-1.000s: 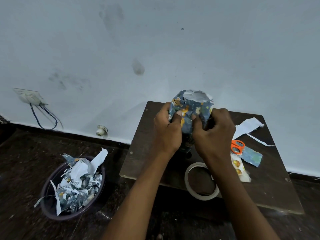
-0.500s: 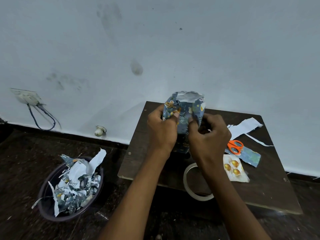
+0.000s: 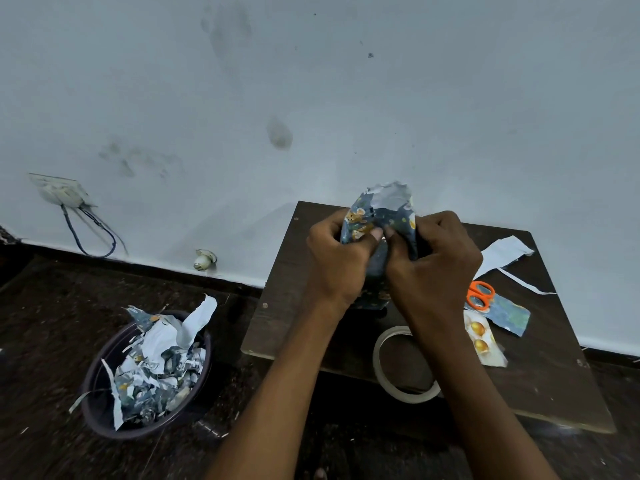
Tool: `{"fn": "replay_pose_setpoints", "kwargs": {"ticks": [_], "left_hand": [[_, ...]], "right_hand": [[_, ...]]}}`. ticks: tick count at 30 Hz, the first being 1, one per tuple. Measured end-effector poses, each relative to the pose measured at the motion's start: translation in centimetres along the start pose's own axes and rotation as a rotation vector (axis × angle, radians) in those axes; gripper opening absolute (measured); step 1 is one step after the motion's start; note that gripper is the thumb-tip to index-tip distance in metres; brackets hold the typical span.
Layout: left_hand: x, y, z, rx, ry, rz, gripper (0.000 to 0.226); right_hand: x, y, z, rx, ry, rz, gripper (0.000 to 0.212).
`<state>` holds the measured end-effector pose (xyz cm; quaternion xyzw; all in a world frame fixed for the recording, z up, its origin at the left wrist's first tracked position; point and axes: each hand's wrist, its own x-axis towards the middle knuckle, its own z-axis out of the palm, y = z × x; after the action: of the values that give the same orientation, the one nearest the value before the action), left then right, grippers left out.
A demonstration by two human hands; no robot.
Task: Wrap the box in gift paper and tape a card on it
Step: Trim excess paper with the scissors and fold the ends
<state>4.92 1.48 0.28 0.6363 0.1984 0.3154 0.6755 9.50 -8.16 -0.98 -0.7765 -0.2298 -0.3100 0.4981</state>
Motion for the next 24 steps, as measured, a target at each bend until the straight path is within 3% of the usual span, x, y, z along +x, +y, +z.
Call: {"fn": "replay_pose_setpoints", "kwargs": {"ticks": [9, 16, 19, 24], "left_hand": [[-0.2, 0.3, 0.2, -0.015, 0.033, -0.006, 0.027], [-0.1, 0.1, -0.1, 0.024, 0.067, 0.008, 0.030], [0.2, -0.1, -0.4, 0.013, 0.073, -0.008, 0.032], [-0.2, -0.2, 0.1, 0.052, 0.014, 0.032, 0.014]], "right_hand": [[0.2, 0.2, -0.7, 0.055, 0.055, 0.028, 0.054], [0.9, 0.3, -0.8, 0.131, -0.006, -0.011, 0.053], [1.0, 0.6, -1.2, 0.137, -0.101, -0.045, 0.046], [0.9, 0.6, -1.4, 0.125, -0.054, -0.047, 0.025]]}}
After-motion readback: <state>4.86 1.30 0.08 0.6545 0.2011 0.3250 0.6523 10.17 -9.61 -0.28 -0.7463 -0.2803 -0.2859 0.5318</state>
